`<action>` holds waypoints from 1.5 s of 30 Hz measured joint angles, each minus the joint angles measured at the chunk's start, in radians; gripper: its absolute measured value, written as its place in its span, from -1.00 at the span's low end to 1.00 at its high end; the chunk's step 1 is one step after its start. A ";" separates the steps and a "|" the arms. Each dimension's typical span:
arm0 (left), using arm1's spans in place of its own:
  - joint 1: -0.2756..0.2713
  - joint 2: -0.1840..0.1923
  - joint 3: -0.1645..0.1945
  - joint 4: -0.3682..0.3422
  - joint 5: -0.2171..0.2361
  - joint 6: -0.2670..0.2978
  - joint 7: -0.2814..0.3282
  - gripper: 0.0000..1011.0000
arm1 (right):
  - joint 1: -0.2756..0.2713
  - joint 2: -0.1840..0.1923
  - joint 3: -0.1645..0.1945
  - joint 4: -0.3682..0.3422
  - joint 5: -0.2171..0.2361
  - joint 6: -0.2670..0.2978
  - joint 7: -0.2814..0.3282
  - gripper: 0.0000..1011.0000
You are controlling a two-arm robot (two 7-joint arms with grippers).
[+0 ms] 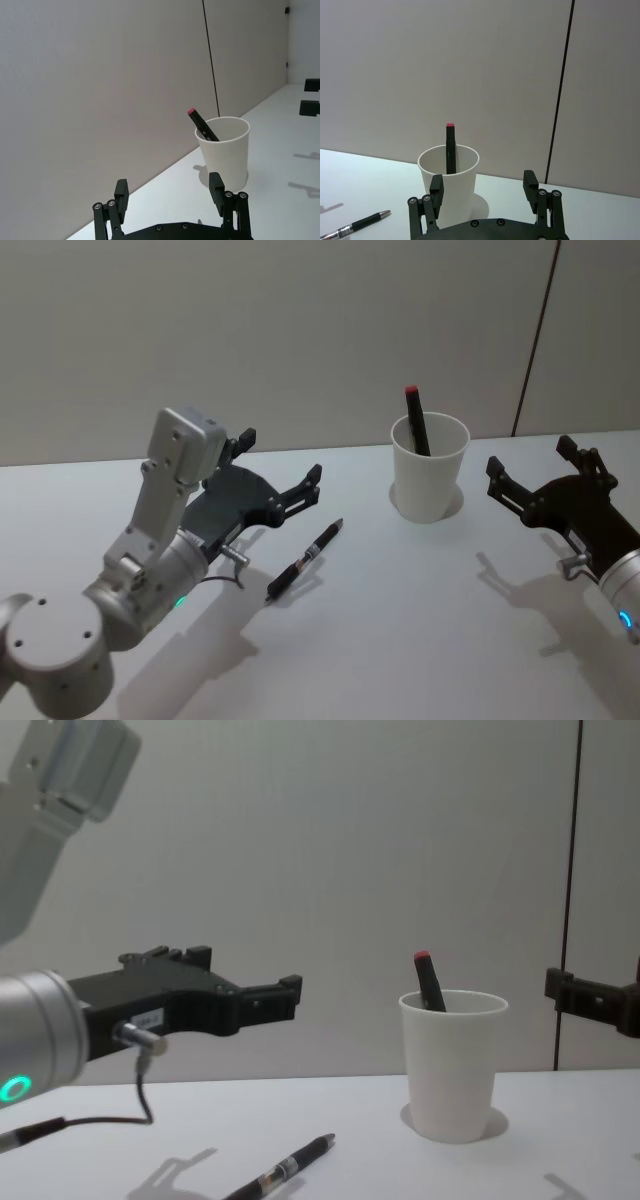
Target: Place the pen into the pen holder.
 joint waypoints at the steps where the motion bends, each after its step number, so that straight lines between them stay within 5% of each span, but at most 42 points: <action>1: 0.004 0.006 -0.002 -0.006 -0.005 0.005 -0.003 0.98 | 0.000 0.000 0.000 0.000 0.000 0.000 0.000 0.98; 13: 0.054 0.088 -0.030 -0.087 -0.090 0.145 -0.063 0.98 | 0.000 0.000 0.000 0.000 0.000 0.000 0.000 0.98; 21: 0.056 0.109 -0.034 -0.107 -0.110 0.255 -0.112 0.98 | 0.000 0.000 0.000 0.000 0.000 0.000 0.000 0.98; 32: 0.035 0.097 -0.024 -0.102 -0.107 0.397 -0.152 0.98 | 0.000 0.000 0.000 0.000 0.000 0.000 0.000 0.98; 45: 0.012 0.052 -0.006 -0.076 -0.094 0.515 -0.123 0.98 | 0.000 0.000 0.000 0.000 0.000 0.000 0.000 0.98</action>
